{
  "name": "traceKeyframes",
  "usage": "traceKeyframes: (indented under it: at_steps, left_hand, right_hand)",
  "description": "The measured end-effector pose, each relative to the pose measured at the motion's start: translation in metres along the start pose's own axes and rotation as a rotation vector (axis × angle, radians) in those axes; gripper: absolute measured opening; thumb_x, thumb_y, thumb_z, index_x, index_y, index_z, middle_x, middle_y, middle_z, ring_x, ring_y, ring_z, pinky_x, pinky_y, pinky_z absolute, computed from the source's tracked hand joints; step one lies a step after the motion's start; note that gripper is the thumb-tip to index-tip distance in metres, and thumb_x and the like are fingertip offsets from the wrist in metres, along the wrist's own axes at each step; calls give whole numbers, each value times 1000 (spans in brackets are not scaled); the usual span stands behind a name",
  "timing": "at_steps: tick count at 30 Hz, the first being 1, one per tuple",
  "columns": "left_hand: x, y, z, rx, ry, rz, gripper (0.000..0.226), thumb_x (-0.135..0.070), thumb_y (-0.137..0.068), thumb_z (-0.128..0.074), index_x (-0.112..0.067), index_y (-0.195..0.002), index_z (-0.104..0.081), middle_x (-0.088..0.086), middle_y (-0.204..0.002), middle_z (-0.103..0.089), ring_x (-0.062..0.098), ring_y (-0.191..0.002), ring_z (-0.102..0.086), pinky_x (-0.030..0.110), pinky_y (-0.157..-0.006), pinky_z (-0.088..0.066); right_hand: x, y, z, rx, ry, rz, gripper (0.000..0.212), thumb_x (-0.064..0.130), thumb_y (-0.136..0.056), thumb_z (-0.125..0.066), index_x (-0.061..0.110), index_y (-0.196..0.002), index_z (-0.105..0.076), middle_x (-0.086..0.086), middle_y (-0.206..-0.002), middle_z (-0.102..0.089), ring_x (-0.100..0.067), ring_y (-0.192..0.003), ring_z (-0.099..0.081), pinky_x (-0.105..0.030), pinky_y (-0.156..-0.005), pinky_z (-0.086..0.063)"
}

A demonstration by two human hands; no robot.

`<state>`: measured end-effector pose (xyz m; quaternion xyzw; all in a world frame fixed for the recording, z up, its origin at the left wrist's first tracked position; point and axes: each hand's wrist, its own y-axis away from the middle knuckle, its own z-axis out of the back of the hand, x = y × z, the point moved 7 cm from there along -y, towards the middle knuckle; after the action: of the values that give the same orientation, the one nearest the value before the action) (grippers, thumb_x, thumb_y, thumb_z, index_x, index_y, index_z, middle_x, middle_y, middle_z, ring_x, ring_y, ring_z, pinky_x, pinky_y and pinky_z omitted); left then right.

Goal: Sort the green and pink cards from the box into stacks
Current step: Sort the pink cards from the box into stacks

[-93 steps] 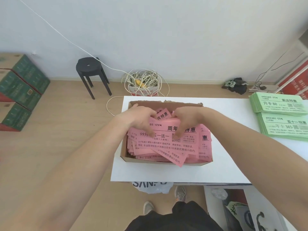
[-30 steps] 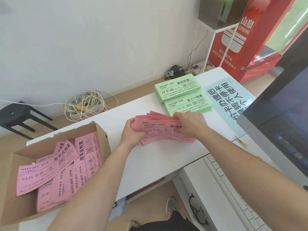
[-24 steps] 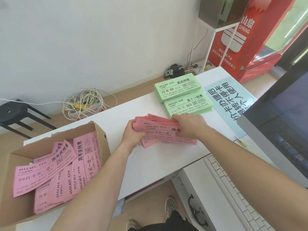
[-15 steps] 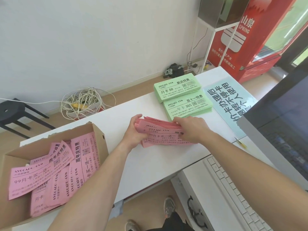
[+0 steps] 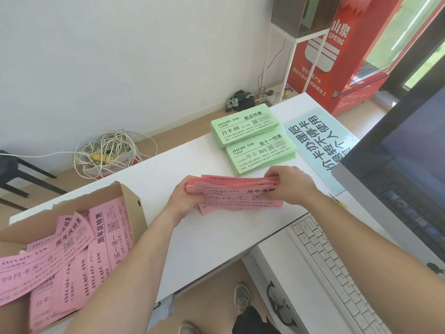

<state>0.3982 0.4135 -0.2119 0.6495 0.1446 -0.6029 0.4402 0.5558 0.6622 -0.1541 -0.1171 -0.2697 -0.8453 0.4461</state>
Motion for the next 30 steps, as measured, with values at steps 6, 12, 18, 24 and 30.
traceKeyframes:
  at_steps: [6,12,18,24,30]
  left_hand:
    - [-5,5,-3,-19,12,1,44,-2,-58,-64,-18,-99,-60,1,-85,-72,17,-77,-66,32,-63,-54]
    - [-4,8,-6,-36,52,7,52,-1,-60,-63,-19,-109,-59,5,-94,-70,16,-81,-65,27,-58,-52]
    - [0,9,-13,-117,126,-26,57,2,-57,-60,-14,-112,-61,7,-97,-71,17,-84,-67,31,-71,-56]
    - [15,11,-5,-111,58,-36,66,13,-63,-68,-12,-123,-55,11,-110,-70,17,-96,-66,25,-70,-55]
    - [3,13,-20,-239,85,-93,54,21,-73,-63,-10,-116,-58,0,-99,-72,11,-89,-69,15,-66,-53]
  right_hand:
    - [-39,21,-24,-91,-731,-66,55,13,-67,-93,26,-111,-64,7,-105,-72,-8,-99,-68,-24,-78,-52]
    - [-41,13,-59,-91,-924,-56,66,-7,-64,-90,19,-119,-63,-6,-112,-72,-19,-98,-73,-35,-82,-61]
    - [-23,4,-70,-146,-965,13,43,-8,-63,-85,11,-97,-66,-9,-91,-76,-22,-84,-71,-43,-73,-59]
    - [-30,5,-75,-169,-1072,34,58,-16,-68,-83,8,-117,-64,-7,-104,-76,-17,-96,-74,-33,-78,-62]
    - [-17,5,-71,-233,-1105,116,48,-14,-71,-82,4,-114,-69,-8,-106,-76,-21,-100,-73,-33,-82,-60]
